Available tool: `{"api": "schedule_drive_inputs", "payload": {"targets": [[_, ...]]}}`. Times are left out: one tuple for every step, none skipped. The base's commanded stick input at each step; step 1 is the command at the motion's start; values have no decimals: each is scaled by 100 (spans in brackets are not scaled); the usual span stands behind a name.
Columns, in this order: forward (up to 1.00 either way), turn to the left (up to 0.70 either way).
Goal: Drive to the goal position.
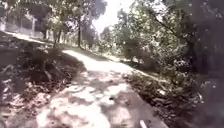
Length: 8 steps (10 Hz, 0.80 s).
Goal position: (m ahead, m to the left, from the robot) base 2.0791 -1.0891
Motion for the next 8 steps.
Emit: {"api": "schedule_drive_inputs", "payload": {"targets": [[50,0],[50,0],[50,0],[50,0],[50,0],[50,0],[50,0],[50,0]]}}
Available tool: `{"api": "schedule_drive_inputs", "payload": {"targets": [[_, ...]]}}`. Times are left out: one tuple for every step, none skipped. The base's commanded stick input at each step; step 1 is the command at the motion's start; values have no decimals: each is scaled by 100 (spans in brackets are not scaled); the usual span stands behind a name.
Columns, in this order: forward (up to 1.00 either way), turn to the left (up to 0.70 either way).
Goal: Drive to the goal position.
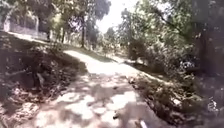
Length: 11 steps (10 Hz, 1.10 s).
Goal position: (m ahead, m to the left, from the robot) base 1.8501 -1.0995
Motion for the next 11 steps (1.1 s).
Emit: {"api": "schedule_drive_inputs", "payload": {"targets": [[50,0],[50,0],[50,0],[50,0],[50,0],[50,0],[50,0],[50,0],[50,0],[50,0],[50,0]]}}
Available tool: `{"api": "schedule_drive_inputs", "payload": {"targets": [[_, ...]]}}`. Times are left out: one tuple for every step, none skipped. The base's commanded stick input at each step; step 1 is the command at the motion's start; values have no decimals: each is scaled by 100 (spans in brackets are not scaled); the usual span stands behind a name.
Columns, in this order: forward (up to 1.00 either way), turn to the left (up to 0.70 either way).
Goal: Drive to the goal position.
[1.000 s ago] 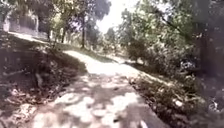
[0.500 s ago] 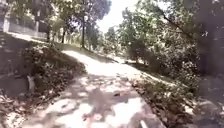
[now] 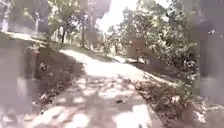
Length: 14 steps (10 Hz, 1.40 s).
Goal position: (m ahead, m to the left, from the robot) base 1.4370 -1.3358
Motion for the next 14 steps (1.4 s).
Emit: {"api": "schedule_drive_inputs", "payload": {"targets": [[50,0],[50,0],[50,0],[50,0],[50,0],[50,0],[50,0],[50,0],[50,0],[50,0],[50,0],[50,0],[50,0],[50,0]]}}
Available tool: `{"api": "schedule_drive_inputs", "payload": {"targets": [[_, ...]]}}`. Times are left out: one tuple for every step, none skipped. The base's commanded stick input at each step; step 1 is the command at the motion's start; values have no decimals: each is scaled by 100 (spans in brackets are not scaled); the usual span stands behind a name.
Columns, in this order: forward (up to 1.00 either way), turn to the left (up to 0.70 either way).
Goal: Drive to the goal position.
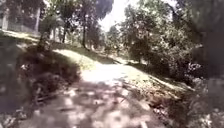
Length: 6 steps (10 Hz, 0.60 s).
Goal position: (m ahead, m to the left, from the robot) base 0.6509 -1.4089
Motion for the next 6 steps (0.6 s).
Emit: {"api": "schedule_drive_inputs", "payload": {"targets": [[50,0],[50,0],[50,0],[50,0],[50,0],[50,0]]}}
